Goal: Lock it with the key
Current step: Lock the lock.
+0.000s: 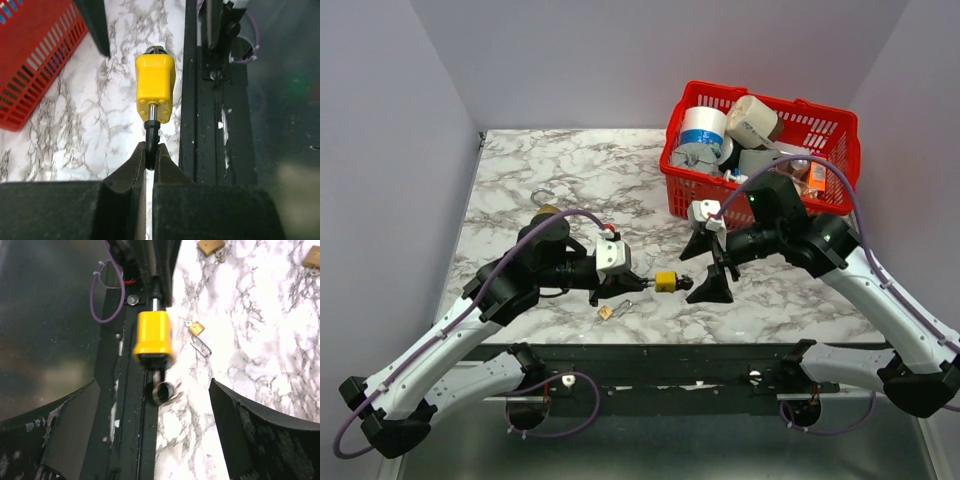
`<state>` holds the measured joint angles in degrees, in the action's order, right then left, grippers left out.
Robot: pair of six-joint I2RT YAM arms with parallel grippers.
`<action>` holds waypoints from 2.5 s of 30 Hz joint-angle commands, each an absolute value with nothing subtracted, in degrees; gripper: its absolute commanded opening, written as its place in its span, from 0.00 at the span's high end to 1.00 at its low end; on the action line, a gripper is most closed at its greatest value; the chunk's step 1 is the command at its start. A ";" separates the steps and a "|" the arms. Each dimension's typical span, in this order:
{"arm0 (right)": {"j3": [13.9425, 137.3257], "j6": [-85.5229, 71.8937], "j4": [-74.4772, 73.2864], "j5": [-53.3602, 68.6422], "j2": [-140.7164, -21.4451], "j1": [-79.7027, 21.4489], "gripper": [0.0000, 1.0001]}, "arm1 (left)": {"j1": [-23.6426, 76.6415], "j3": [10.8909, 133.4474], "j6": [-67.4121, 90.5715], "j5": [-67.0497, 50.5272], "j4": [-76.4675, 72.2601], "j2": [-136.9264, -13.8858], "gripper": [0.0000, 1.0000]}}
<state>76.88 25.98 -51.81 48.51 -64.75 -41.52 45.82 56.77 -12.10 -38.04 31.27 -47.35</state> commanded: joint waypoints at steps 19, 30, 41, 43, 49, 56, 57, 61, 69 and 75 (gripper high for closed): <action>79.10 28.47 -50.80 47.37 -69.69 -45.61 0.16 | 42.89 59.33 -0.35 -42.10 20.92 -50.10 1.00; 80.68 26.02 -48.52 46.05 -71.72 -45.79 0.69 | 42.89 58.63 3.24 -41.75 18.37 -50.18 1.00; 81.47 24.17 -45.97 44.65 -73.12 -47.72 0.99 | 42.98 56.78 13.35 -42.45 9.41 -52.82 1.00; 81.65 24.17 -45.44 44.56 -73.30 -48.34 0.99 | 42.89 56.69 14.23 -42.45 8.27 -53.35 1.00; 82.44 23.38 -43.69 45.61 -74.53 -50.01 0.99 | 43.07 54.85 18.45 -42.01 1.51 -54.23 1.00; 83.94 19.16 -39.21 46.85 -76.55 -50.36 0.99 | 44.30 51.24 20.74 -41.31 -6.41 -54.40 1.00; 83.76 18.20 -37.72 46.85 -76.55 -50.36 0.99 | 44.30 50.46 21.00 -41.22 -7.20 -54.49 1.00; 83.32 17.49 -35.69 46.93 -76.55 -51.15 0.99 | 44.82 48.96 23.20 -41.40 -10.89 -55.28 1.00; 79.82 16.79 -35.16 42.46 -73.58 -51.15 0.99 | 39.39 48.86 23.92 -44.28 -7.84 -53.88 1.00; 75.24 13.02 -32.79 39.82 -70.31 -47.73 0.99 | 31.22 51.68 17.84 -49.74 4.22 -50.89 0.49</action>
